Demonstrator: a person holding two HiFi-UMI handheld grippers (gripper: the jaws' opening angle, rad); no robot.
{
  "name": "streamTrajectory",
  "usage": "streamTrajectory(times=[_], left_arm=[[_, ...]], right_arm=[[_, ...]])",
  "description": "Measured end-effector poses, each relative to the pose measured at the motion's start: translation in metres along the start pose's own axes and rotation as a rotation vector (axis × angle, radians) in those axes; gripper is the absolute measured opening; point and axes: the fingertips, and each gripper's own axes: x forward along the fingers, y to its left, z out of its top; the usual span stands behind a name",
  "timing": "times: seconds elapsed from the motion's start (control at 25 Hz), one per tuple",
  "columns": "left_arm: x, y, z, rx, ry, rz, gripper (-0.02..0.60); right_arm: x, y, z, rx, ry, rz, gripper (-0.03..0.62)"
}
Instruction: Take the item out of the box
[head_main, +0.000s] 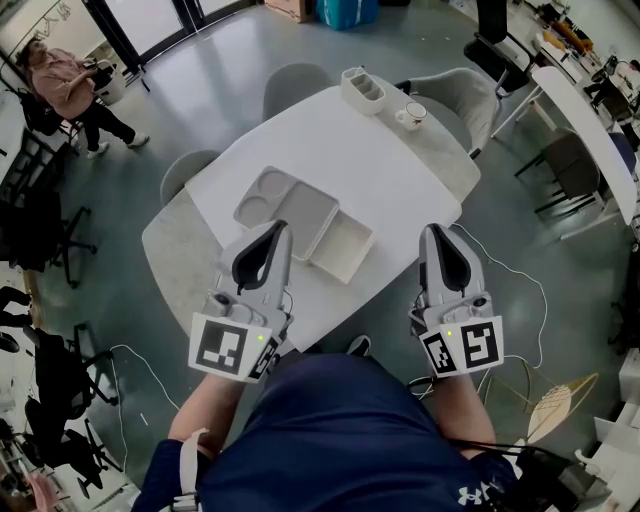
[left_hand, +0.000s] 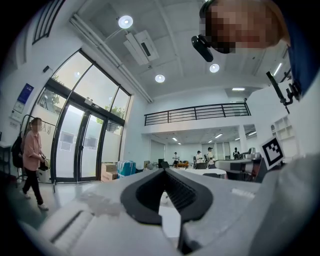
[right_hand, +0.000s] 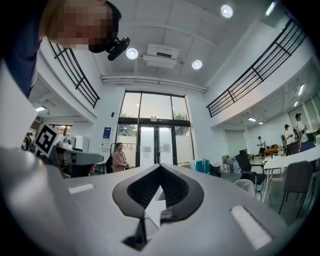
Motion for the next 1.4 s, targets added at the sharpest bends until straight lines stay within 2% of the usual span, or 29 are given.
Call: streamTrajectory(times=[1.4], left_arm=[[-0.001,0.005,-0.018,-0.004,0.046,0.013,0.002]], right_arm=[[0.001,0.002,-0.011,0.033,0.018,0.006,0.002]])
